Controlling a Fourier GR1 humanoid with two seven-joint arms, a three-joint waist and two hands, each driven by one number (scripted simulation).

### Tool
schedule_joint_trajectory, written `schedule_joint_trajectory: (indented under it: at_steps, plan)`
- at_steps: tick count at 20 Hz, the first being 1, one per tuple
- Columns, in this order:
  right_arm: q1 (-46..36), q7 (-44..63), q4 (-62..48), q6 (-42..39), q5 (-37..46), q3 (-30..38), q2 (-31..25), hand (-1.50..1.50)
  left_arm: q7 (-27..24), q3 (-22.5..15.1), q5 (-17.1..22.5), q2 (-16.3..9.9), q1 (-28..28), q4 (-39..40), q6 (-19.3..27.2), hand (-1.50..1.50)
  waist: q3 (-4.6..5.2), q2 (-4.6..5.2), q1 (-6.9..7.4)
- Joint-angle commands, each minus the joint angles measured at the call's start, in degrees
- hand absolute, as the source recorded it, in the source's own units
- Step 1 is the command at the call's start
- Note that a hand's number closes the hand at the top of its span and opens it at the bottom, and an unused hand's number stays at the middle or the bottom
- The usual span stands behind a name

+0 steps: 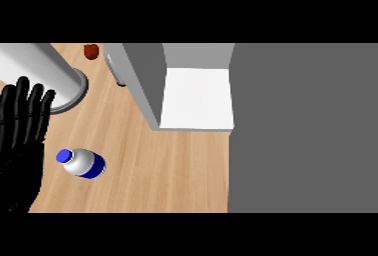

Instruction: Pick up the bottled water, place it into the cabinet and close the cabinet

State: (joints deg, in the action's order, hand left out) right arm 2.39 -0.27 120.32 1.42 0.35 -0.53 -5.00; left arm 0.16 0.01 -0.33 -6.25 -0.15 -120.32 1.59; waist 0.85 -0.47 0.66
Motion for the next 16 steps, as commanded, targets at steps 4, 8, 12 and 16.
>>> schedule_joint_trajectory:
  at_steps: [4, 8, 12, 16]
  plan:
    - [1.41, 1.23, 3.21, 0.22, 0.06, -1.6, 1.26, -1.5, 2.99, 14.83, 3.23, -4.41, -6.42, 4.0, 3.84, -1.5, -0.83, 0.52, -0.79]
    - [10.09, 3.35, 8.4, -12.11, -12.58, -5.35, -2.89, -1.5, 3.49, 13.64, 6.19, 4.02, 3.39, 3.42, 7.85, -1.5, -0.85, 0.12, -0.66]
    - [19.39, 7.57, 19.38, -13.25, -14.68, -7.51, -4.13, -1.5, 9.03, 13.79, 7.77, 3.74, 8.82, -5.73, 7.36, -1.5, -0.87, 0.06, -0.9]
    - [26.24, 5.96, 24.55, -14.58, -12.3, -11.12, -3.0, -1.5, 10.98, 13.2, 6.29, 4.72, 11.69, -8.35, 7.95, -1.5, -0.86, 0.24, -1.1]
